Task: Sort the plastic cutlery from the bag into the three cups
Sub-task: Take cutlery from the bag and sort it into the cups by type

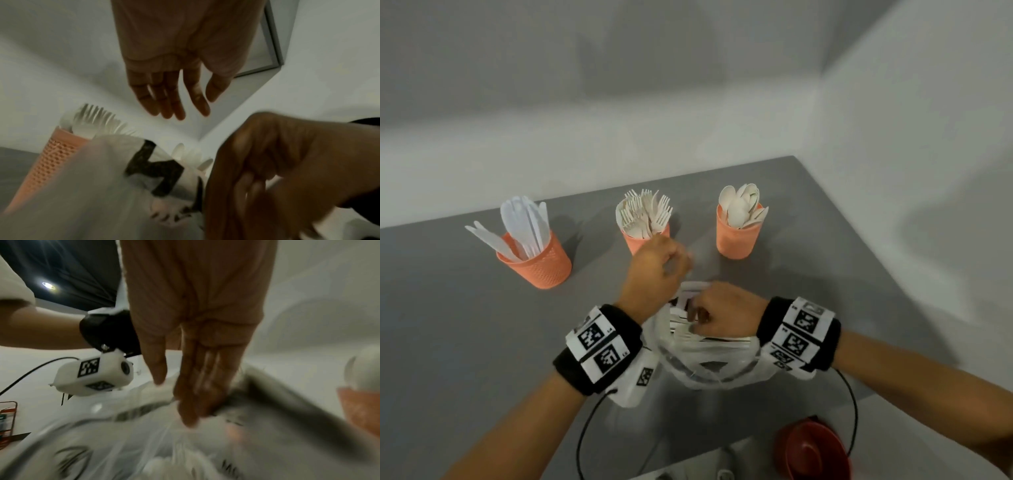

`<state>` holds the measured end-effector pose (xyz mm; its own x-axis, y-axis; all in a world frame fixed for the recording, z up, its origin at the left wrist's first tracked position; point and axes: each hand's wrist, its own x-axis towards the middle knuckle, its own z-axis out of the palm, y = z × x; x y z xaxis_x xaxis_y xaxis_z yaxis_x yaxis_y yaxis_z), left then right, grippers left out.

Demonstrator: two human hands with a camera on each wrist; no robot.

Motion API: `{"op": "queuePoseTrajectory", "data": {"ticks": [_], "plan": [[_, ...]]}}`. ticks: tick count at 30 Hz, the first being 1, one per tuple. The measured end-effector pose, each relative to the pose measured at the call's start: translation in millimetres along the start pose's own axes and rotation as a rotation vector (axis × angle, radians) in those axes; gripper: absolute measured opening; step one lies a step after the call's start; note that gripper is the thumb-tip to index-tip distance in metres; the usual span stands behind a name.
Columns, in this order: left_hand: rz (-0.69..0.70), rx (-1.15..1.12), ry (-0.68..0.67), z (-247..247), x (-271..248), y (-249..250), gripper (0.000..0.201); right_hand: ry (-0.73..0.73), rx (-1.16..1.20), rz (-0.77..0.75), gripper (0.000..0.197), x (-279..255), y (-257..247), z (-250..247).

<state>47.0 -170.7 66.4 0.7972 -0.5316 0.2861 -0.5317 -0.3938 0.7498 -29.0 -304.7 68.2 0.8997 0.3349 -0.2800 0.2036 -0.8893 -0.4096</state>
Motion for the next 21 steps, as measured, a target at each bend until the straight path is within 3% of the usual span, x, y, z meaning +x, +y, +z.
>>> {"op": "queuePoseTrajectory", "data": {"ticks": [3, 6, 10, 13, 18, 21], "plan": [[-0.066, 0.195, -0.032, 12, -24, -7, 0.022, -0.197, -0.056, 0.193, 0.039, 3, 1, 24], [-0.196, 0.298, -0.047, 20, -43, -16, 0.012, -0.291, -0.009, 0.300, 0.055, 15, 10, 43], [-0.457, 0.260, -0.289, 21, -55, -27, 0.037, -0.295, -0.013, 0.410, 0.069, 24, 13, 57], [-0.462, 0.257, -0.377, 17, -58, -26, 0.040, -0.275, 0.112, 0.431, 0.084, 27, 11, 59], [-0.461, 0.303, -0.431, 6, -55, -24, 0.040, -0.277, 0.108, 0.377, 0.084, 30, 5, 56], [-0.457, 0.310, -0.428, 1, -52, -24, 0.040, -0.238, 0.108, 0.422, 0.079, 31, 5, 61]]}}
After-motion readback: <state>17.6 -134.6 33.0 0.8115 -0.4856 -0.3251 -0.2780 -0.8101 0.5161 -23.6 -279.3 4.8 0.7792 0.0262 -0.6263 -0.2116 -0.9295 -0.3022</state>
